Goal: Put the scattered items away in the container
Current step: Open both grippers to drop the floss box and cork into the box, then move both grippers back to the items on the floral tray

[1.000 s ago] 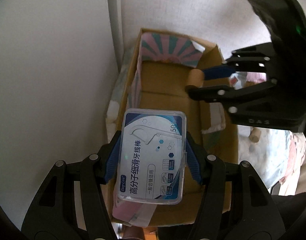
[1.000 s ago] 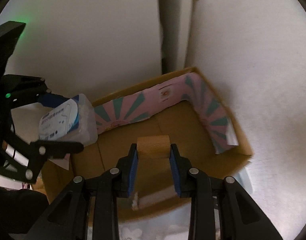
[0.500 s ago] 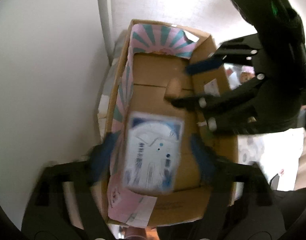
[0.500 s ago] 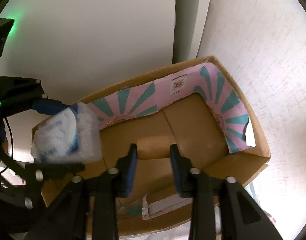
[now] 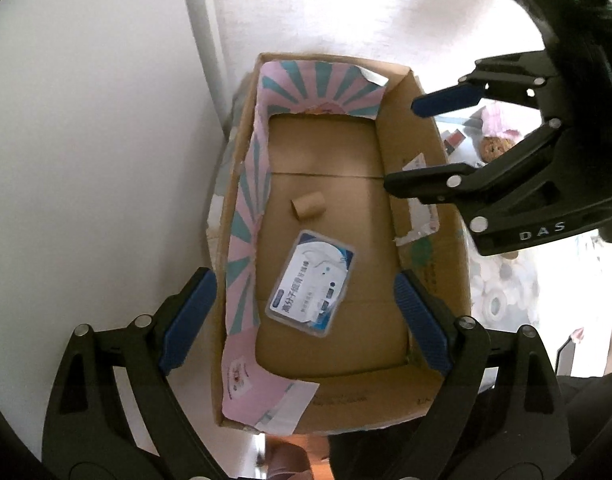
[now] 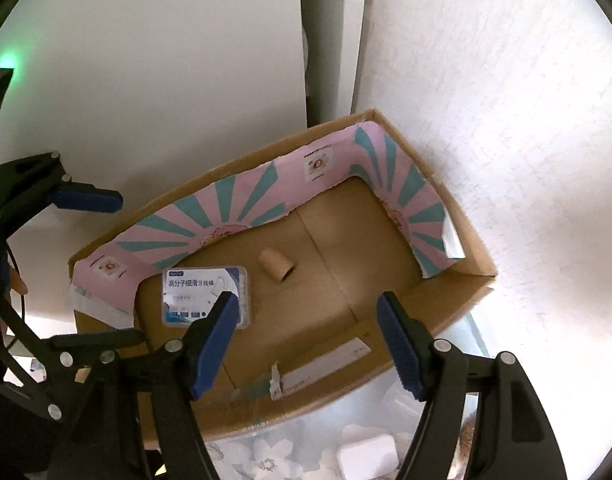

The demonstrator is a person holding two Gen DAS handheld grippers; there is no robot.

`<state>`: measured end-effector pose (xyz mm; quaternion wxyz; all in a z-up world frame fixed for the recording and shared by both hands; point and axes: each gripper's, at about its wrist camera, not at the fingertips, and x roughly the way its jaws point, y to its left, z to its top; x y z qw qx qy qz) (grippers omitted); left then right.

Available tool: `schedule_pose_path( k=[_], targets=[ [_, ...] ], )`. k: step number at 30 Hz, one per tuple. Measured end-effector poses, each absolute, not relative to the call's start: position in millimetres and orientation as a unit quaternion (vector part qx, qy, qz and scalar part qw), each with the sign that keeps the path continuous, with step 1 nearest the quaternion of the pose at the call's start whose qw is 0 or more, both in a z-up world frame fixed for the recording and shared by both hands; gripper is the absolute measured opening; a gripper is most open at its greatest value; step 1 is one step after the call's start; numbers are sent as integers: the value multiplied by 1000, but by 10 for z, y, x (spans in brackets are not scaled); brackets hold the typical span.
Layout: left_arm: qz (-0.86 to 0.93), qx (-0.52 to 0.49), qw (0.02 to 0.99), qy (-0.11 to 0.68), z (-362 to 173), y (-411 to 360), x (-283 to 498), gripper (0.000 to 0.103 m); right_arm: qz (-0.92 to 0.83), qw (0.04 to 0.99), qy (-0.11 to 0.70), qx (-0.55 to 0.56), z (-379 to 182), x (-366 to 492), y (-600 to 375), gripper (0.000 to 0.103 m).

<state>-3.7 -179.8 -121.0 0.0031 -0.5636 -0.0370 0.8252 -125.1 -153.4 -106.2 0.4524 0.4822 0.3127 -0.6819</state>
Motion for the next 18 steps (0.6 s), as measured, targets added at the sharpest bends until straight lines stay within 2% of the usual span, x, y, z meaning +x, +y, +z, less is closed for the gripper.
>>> schedule_pose_path(
  k=[9,18],
  targets=[
    [841,-542,13,-6,-908,-1498,94,90,-691,443,315,477,-790,-1133,-1242,67],
    [864,-499,55,26,-509,-971,-1,90,-743,387,266,477,-458,-1298,-476,67]
  ],
)
